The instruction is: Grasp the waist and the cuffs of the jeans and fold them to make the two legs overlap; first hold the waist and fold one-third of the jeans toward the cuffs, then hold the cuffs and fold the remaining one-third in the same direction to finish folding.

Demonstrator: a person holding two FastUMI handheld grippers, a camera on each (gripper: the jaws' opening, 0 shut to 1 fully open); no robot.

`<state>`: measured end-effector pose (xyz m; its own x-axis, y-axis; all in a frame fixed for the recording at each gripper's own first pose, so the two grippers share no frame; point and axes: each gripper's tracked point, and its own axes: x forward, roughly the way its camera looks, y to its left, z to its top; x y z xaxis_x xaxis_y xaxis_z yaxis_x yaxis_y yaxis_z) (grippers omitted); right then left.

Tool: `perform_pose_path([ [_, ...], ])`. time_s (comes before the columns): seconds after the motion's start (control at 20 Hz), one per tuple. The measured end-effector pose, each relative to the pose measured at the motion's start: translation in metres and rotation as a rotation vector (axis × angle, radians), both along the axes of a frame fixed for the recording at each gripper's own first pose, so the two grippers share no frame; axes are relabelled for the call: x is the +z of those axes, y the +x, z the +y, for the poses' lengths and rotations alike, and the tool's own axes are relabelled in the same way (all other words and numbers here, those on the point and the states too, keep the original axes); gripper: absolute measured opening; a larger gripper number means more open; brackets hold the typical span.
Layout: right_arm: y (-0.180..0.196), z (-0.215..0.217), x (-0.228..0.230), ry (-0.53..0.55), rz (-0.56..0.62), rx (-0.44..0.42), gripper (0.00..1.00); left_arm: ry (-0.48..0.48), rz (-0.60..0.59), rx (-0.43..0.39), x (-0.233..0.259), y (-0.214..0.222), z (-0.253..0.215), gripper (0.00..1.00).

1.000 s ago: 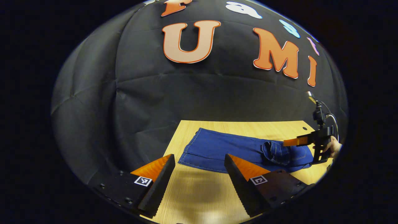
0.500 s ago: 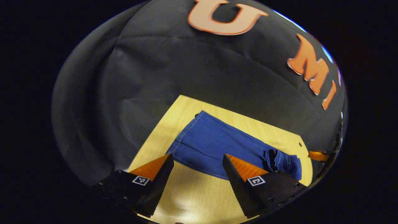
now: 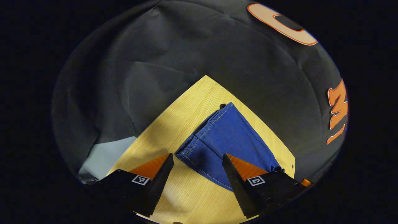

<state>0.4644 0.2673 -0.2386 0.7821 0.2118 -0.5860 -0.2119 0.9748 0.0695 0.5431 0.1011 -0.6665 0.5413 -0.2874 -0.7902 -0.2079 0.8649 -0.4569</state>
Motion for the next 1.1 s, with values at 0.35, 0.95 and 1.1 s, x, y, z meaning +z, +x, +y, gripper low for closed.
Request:
perform_pose_path([
  [0.35, -0.001, -0.002, 0.002, 0.055, 0.008, -0.055, 0.97, 0.010, -0.077, -0.038, 0.018, 0.012, 0.000, 0.99],
  [0.95, -0.003, -0.009, 0.006, 0.092, 0.000, -0.118, 0.98, 0.078, -0.131, 0.007, 0.090, 0.000, -0.020, 0.06],
  [1.1, 0.000, -0.010, 0.011, 0.116, -0.019, -0.115, 0.98, 0.074, -0.219, -0.038, 0.150, -0.017, -0.040, 0.06],
])
